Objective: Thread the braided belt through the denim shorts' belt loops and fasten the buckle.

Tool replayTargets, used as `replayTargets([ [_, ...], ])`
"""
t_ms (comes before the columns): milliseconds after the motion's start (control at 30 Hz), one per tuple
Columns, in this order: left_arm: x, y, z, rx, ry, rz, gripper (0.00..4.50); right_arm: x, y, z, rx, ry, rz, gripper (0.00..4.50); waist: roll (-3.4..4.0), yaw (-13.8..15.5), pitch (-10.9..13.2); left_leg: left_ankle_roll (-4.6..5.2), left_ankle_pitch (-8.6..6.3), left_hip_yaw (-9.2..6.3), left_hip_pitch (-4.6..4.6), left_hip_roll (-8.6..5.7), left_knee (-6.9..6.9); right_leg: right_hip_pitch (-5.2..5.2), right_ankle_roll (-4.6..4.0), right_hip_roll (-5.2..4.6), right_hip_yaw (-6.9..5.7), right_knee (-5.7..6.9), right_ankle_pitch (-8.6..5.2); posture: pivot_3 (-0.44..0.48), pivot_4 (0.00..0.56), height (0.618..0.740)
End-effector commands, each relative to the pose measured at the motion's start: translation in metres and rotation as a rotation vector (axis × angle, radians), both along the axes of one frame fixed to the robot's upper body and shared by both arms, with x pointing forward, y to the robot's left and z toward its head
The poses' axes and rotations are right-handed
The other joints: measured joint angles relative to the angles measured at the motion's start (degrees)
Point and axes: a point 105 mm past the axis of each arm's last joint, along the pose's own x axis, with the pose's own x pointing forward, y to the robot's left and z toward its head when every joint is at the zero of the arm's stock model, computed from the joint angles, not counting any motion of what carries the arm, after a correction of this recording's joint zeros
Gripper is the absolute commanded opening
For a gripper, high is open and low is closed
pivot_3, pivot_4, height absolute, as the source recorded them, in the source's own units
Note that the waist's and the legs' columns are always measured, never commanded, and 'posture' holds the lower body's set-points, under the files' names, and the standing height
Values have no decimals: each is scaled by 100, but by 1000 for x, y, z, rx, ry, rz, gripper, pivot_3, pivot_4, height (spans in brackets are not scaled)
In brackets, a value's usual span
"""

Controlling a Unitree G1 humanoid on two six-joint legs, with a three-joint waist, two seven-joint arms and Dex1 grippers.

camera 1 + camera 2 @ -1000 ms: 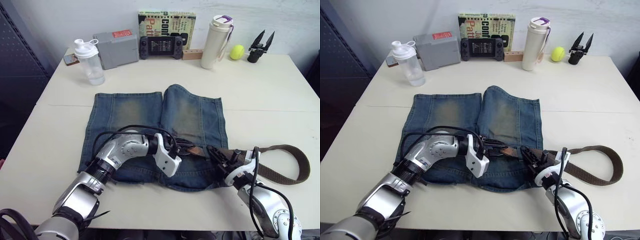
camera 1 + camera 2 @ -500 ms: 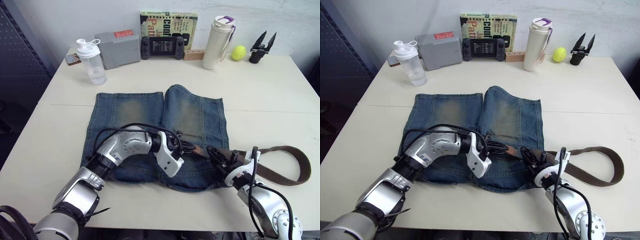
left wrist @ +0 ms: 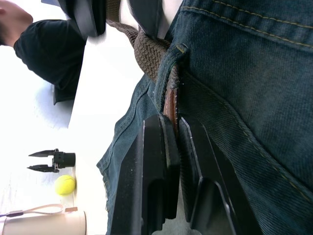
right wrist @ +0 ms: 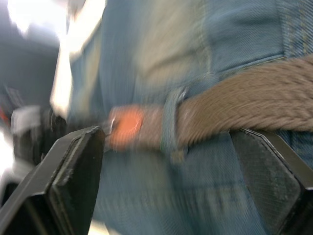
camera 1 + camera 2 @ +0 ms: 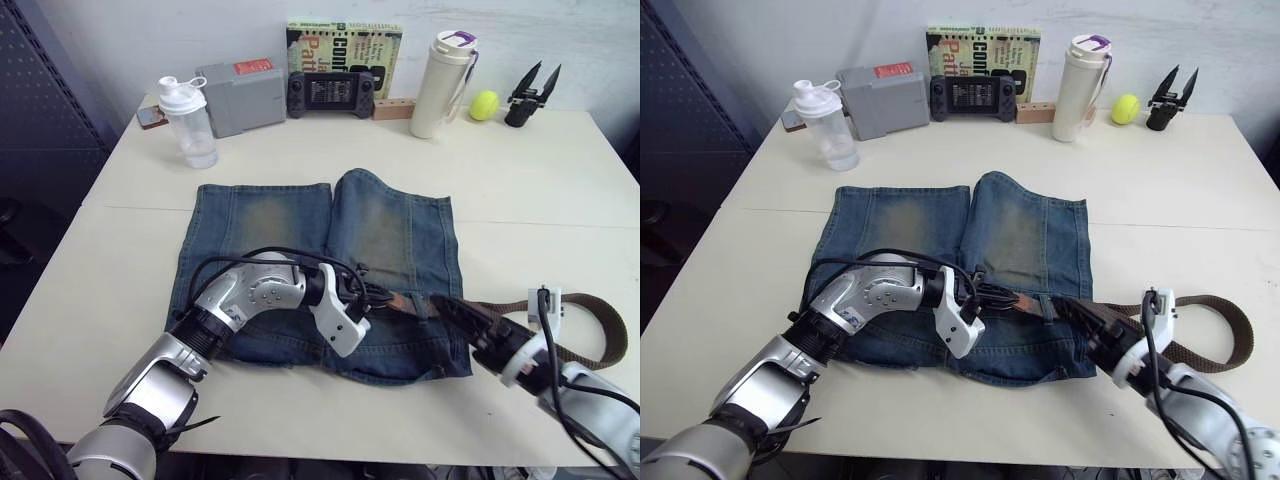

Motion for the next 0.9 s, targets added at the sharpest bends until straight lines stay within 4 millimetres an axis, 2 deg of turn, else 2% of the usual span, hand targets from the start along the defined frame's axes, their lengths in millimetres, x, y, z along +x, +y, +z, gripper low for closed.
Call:
replayTargets([
  [33,-2,0,-5,-7,28,3,0,-19,19,26,-214,-260,224,4408,0,9,0,0,0,0,0,0,-1,0,0,0,0,0,0,0,150,731],
  [133,-1,0,-6,-9,36,9,0,-22,21,22,-494,-398,328,4408,-1,22,1,0,0,-7,0,-8,2,6,4,-3,-4,-5,2,0,150,731],
  [200,-1,-1,-7,-12,48,12,0,-28,25,7,-755,-482,484,4408,-4,23,2,1,0,-10,-2,-12,4,13,12,-2,-4,-16,7,0,150,731],
  [267,-1,-1,-7,-11,51,11,0,-33,27,-6,-932,-558,620,4408,-6,22,3,3,-1,-9,-1,-17,6,14,14,-5,-1,-17,8,0,150,731],
  [400,-1,-2,-7,-10,55,11,0,-34,28,-19,-1092,-673,726,4408,-9,19,5,1,-1,-14,-1,-15,7,14,15,-2,-8,-18,8,0,150,731],
  [467,-1,-2,-6,-11,54,11,0,-24,26,-27,-1203,-743,703,4408,-16,5,3,1,0,-14,-1,-16,8,15,15,-3,-8,-17,8,0,150,731],
  [567,-1,-3,-6,-13,55,9,0,-20,22,-42,-1283,-755,715,4408,-16,12,3,0,0,-16,0,-16,11,19,16,-4,-9,-17,8,0,150,731],
  [667,0,-4,-4,-18,54,11,0,-20,12,-64,-1366,-721,728,3673,-17,23,3,0,0,-22,-4,-17,10,19,16,-4,-19,-20,8,0,150,731],
  [867,3,-4,0,-14,32,12,0,-12,5,-74,-1407,-687,640,871,-29,3,-5,-5,3,-26,11,-14,15,40,16,-3,-23,-17,8,0,150,731],
  [900,3,-4,1,-14,28,9,0,-10,3,-76,-1413,-673,628,292,-29,4,-5,-6,3,-26,11,-14,16,40,16,-3,-22,-17,8,0,150,731],
])
